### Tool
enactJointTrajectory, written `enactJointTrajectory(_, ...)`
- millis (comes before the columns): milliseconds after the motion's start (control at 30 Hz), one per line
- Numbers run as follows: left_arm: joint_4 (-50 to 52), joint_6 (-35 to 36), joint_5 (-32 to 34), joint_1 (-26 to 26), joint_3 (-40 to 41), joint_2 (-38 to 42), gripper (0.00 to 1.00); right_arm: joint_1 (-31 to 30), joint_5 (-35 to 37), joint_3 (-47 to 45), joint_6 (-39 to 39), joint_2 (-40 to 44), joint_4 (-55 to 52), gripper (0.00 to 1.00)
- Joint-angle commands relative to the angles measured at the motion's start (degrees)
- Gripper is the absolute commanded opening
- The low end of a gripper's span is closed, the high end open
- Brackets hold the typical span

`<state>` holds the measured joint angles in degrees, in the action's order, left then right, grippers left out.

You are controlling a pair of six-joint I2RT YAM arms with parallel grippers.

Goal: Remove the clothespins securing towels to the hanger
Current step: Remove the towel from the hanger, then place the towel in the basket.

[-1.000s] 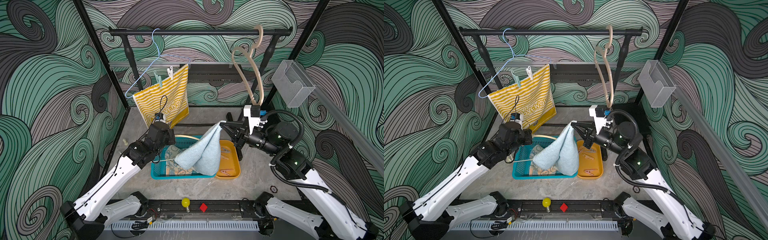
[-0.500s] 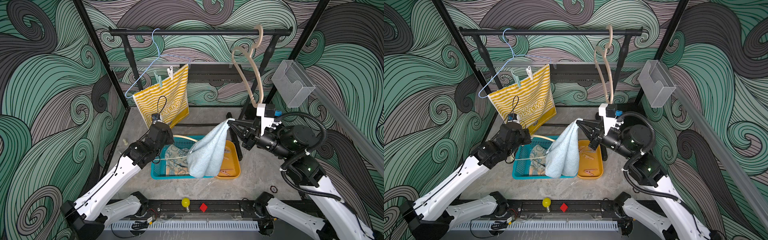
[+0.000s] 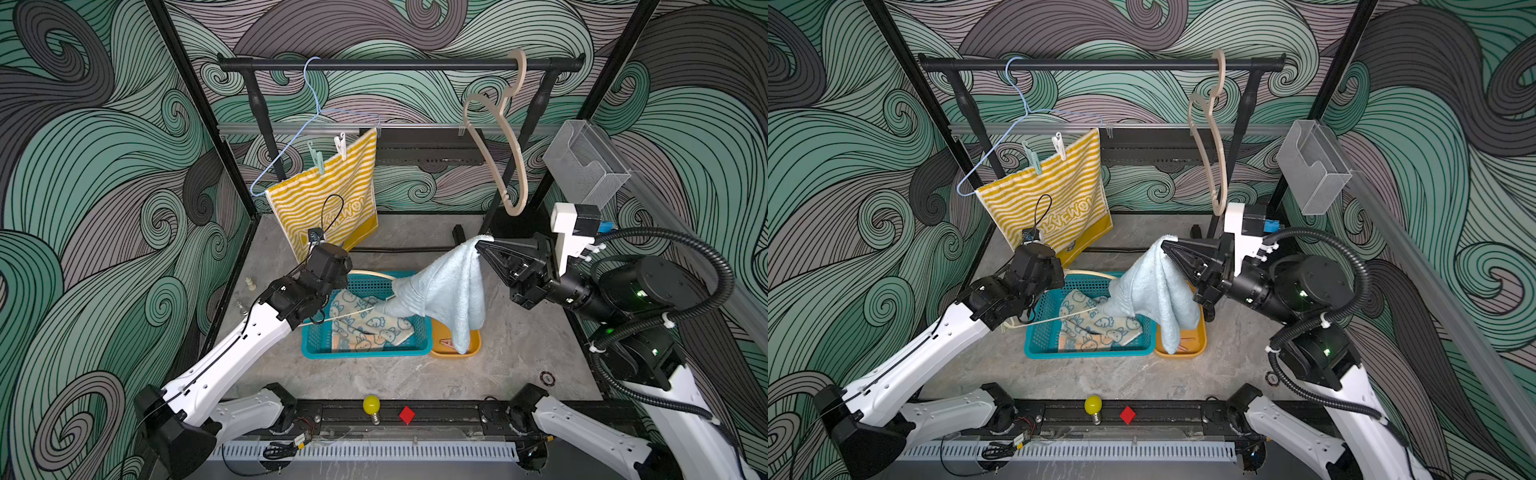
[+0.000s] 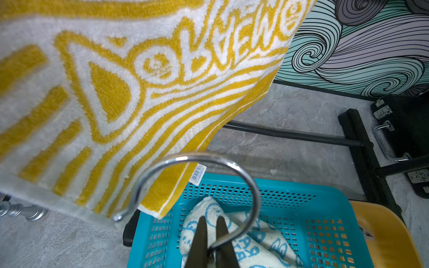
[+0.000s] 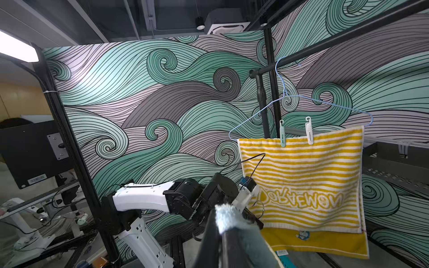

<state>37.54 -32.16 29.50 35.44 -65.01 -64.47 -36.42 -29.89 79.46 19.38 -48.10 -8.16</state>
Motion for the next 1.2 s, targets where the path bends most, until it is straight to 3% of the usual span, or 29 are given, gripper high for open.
enactJointTrajectory(0,0.1,0.4,1.0,0.4,-3.6,0.2,0.0,-0.2,-0.1,2.2,-0.8,0.1,-1.6,0.0)
enactJointTrajectory(267,0.4,2.1,1.7,0.3,-5.3,2.0,0.0,-0.2,3.4,4.6,-3.9,-1.3,-8.3,0.0)
enactJointTrajectory(767,2.3,4.3,4.0,0.3,-8.7,4.7,0.0,-0.1,1.8,6.2,-3.4,-6.9,-7.5,0.0)
enactJointTrajectory(1167,6.9,2.4,11.7,0.3,-8.7,8.5,0.0,-0.1,-1.6,2.3,-1.6,-8.9,-4.6,0.0)
